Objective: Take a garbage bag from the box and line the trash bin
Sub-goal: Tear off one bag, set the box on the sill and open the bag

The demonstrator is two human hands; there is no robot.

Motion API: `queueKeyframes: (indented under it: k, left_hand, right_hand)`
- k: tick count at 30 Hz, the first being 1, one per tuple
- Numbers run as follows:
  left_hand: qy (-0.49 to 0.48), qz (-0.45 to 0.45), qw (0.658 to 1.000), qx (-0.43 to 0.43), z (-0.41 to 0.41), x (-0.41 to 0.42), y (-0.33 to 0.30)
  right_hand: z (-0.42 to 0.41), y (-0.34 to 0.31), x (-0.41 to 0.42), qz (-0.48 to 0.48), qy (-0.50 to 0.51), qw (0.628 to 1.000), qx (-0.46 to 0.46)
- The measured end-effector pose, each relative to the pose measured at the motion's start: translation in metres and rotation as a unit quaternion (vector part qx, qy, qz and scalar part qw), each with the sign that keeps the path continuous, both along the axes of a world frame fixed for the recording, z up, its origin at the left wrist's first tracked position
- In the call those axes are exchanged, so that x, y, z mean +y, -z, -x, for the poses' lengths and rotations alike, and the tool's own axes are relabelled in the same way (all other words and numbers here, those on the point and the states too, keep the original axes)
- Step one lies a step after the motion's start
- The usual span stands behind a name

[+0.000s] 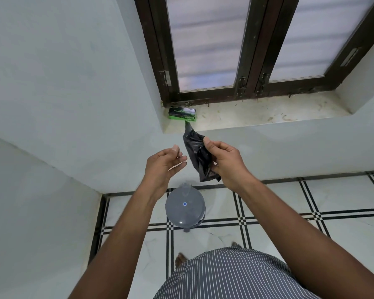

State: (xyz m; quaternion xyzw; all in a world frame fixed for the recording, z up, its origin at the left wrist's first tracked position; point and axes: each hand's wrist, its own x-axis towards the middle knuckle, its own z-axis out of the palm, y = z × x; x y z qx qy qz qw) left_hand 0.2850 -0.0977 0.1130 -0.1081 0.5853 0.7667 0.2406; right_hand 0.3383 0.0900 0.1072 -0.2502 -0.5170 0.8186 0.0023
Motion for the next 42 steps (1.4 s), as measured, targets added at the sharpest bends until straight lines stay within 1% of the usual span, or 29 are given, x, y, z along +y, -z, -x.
queueKeyframes:
  k: [3, 5, 8, 10, 12, 14, 16, 18, 21, 23, 25, 29, 32, 34, 39, 40, 41, 42]
  left_hand:
    - [0.020, 0.007, 1.000, -0.009, -0.003, -0.002, -0.001]
    - [0.043, 0.028, 0.999, -0.009, -0.006, 0.002, -0.005]
    - [0.064, 0.052, 0.996, 0.017, -0.010, 0.009, -0.007]
    - [0.042, 0.050, 0.998, 0.017, -0.011, 0.011, -0.006]
    - [0.017, 0.040, 0.999, -0.004, -0.010, 0.008, -0.005]
    - [0.021, 0.040, 0.999, -0.022, -0.010, 0.006, -0.005]
    - [0.069, 0.070, 0.995, -0.019, -0.013, 0.006, -0.009]
    - [0.106, 0.099, 0.989, 0.003, -0.018, 0.009, -0.013]
    - [0.079, 0.082, 0.993, 0.011, -0.019, 0.008, -0.009]
    - [0.054, 0.043, 0.998, -0.011, -0.017, 0.004, -0.003]
    - [0.025, -0.012, 0.999, -0.046, -0.014, -0.001, 0.002]
    - [-0.056, -0.131, 0.983, -0.115, -0.013, -0.011, 0.006]
    - [-0.110, -0.165, 0.970, -0.143, -0.011, -0.018, 0.007]
    - [-0.119, -0.154, 0.970, -0.144, -0.010, -0.022, 0.009]
    - [-0.073, -0.060, 0.989, -0.112, -0.011, -0.027, 0.005]
    - [-0.067, -0.041, 0.991, -0.106, -0.012, -0.027, 0.003]
    - [-0.060, -0.024, 0.993, -0.100, -0.012, -0.028, 0.002]
    - [-0.050, -0.010, 0.994, -0.093, -0.012, -0.029, 0.001]
  right_hand:
    - [-0.003, -0.001, 0.002, 0.008, -0.018, 1.000, 0.001]
    - [-0.006, 0.000, -0.001, 0.019, -0.038, 0.999, 0.013]
    - [-0.009, 0.001, -0.010, 0.003, -0.060, 0.998, 0.027]
    - [-0.009, 0.002, -0.013, 0.000, -0.054, 0.998, 0.032]
    - [-0.010, 0.003, -0.012, -0.003, -0.039, 0.999, 0.029]
    - [-0.013, 0.003, -0.009, -0.024, -0.039, 0.999, 0.025]
    - [-0.016, 0.004, -0.009, -0.049, -0.059, 0.997, 0.033]
    - [-0.020, 0.004, -0.012, -0.068, -0.080, 0.994, 0.045]
    - [-0.021, 0.005, -0.015, -0.075, -0.079, 0.993, 0.044]
    - [-0.022, 0.005, -0.013, -0.054, -0.055, 0.997, 0.030]
    - [-0.022, 0.009, -0.007, -0.012, -0.039, 0.999, 0.018]
    - [-0.018, 0.020, 0.005, 0.099, -0.010, 0.995, -0.029]
    - [-0.016, 0.021, 0.009, 0.186, 0.036, 0.981, -0.050]
    - [-0.017, 0.020, 0.011, 0.203, 0.036, 0.976, -0.069]
    - [-0.017, 0.026, 0.017, 0.153, 0.015, 0.985, -0.079]
    - [-0.017, 0.028, 0.020, 0.114, 0.009, 0.990, -0.080]
    - [-0.018, 0.028, 0.021, 0.052, -0.007, 0.995, -0.083]
    - [-0.020, 0.027, 0.022, -0.041, -0.035, 0.994, -0.094]
